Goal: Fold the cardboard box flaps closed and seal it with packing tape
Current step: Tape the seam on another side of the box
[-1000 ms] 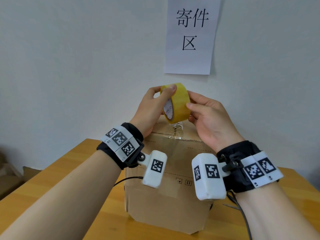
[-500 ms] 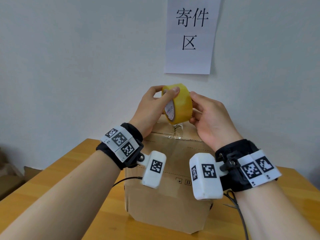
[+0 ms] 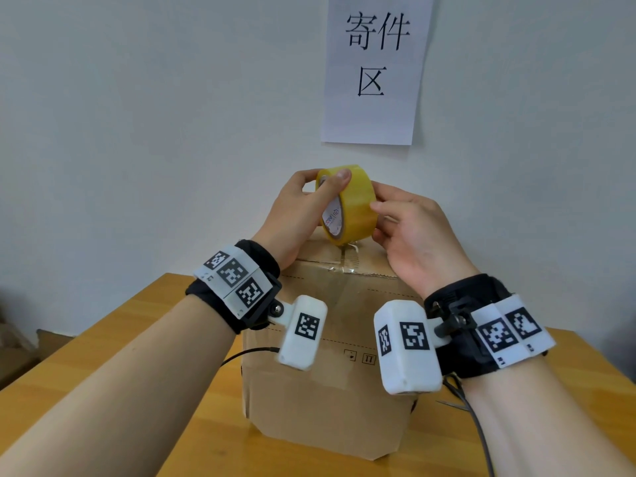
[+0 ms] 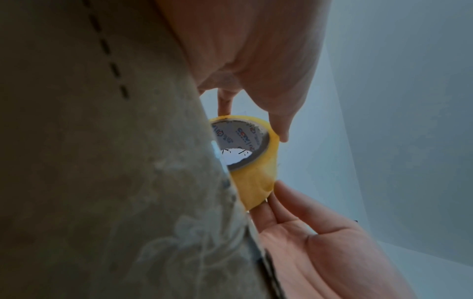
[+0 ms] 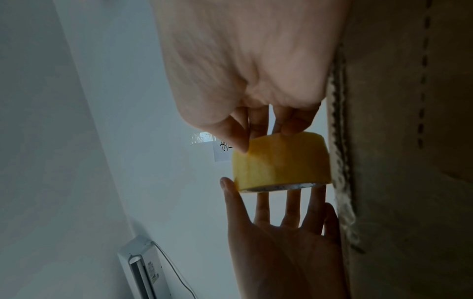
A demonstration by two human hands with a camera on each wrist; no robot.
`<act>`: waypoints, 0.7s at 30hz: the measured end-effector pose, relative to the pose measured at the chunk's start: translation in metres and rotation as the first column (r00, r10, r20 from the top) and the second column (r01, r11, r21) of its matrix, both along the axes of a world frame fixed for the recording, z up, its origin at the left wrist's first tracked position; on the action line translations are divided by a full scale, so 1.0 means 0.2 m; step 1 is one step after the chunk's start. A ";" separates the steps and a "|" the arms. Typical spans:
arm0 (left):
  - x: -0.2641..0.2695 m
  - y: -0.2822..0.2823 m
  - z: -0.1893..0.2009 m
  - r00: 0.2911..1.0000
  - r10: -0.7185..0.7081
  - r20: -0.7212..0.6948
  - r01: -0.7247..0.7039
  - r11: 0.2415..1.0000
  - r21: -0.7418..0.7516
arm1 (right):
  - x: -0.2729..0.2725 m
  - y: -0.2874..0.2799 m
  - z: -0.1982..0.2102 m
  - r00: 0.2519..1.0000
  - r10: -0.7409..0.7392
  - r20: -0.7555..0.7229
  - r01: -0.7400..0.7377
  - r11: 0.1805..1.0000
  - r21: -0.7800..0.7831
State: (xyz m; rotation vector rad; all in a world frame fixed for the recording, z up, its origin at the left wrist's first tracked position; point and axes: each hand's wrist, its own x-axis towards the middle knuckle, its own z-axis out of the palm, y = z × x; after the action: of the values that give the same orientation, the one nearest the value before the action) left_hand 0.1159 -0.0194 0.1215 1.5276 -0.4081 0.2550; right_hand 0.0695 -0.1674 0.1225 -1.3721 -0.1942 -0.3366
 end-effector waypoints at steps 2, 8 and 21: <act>0.00 0.00 0.00 1.000 -0.001 0.001 0.001 1.000 -0.005 | -0.01 0.00 0.00 1.000 0.006 0.011 -0.006 1.000 -0.020; -0.02 0.00 0.01 1.000 -0.006 -0.018 0.005 1.000 -0.021 | -0.03 0.02 0.01 1.000 -0.027 -0.002 0.027 1.000 0.015; -0.08 0.01 0.06 0.995 -0.059 -0.077 0.057 0.998 -0.029 | -0.04 0.05 0.00 0.998 -0.065 0.022 0.068 0.978 -0.199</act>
State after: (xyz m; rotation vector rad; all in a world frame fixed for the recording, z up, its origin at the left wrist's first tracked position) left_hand 0.0993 -0.0168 0.1325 1.4920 -0.3859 0.1545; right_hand 0.0615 -0.1573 0.1231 -1.5771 -0.1994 -0.3914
